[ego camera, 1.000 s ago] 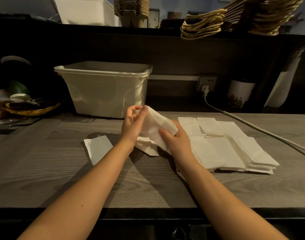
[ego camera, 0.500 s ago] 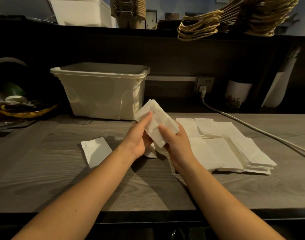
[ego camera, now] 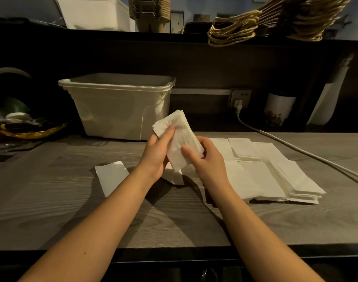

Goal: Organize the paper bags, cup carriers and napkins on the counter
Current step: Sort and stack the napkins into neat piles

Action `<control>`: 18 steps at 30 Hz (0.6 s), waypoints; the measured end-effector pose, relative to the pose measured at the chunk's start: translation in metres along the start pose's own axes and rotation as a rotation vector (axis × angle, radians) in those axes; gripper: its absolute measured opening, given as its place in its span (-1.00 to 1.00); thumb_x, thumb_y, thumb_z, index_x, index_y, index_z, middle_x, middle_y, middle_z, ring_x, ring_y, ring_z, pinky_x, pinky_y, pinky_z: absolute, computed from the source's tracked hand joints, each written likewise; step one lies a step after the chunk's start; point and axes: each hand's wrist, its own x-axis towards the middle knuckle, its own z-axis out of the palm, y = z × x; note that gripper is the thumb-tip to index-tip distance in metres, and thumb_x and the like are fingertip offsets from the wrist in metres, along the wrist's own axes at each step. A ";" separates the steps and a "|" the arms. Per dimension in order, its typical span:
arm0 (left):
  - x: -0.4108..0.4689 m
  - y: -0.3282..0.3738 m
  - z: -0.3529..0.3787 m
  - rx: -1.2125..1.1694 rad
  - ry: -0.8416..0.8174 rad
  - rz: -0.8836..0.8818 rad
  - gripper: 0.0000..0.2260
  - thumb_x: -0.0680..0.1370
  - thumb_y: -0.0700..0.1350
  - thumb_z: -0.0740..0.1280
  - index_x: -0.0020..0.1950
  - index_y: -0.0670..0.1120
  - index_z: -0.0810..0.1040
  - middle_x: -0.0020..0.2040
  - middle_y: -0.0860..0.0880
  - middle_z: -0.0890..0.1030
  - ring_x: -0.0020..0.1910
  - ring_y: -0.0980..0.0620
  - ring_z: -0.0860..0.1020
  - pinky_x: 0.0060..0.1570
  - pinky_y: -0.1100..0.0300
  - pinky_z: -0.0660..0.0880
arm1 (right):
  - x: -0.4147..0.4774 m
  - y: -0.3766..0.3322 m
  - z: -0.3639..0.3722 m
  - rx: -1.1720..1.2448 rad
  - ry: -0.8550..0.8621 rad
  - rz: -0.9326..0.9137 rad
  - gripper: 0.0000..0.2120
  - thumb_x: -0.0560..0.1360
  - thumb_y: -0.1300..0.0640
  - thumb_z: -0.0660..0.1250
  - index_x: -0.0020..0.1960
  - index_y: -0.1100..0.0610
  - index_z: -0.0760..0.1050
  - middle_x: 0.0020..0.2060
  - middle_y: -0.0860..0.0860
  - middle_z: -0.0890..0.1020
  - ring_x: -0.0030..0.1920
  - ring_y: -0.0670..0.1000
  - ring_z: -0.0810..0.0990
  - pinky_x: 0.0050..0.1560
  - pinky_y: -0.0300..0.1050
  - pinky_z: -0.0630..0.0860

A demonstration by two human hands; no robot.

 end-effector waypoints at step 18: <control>-0.020 -0.031 0.028 1.077 -0.506 0.442 -0.68 0.61 -0.03 0.17 0.37 0.08 0.34 0.32 0.12 0.36 0.32 0.22 0.28 0.23 0.30 0.26 | 0.006 -0.010 -0.118 -0.142 0.169 0.330 -0.61 0.56 0.09 0.26 0.37 -0.03 0.30 0.09 0.04 0.50 0.02 0.08 0.54 -0.11 -0.01 0.56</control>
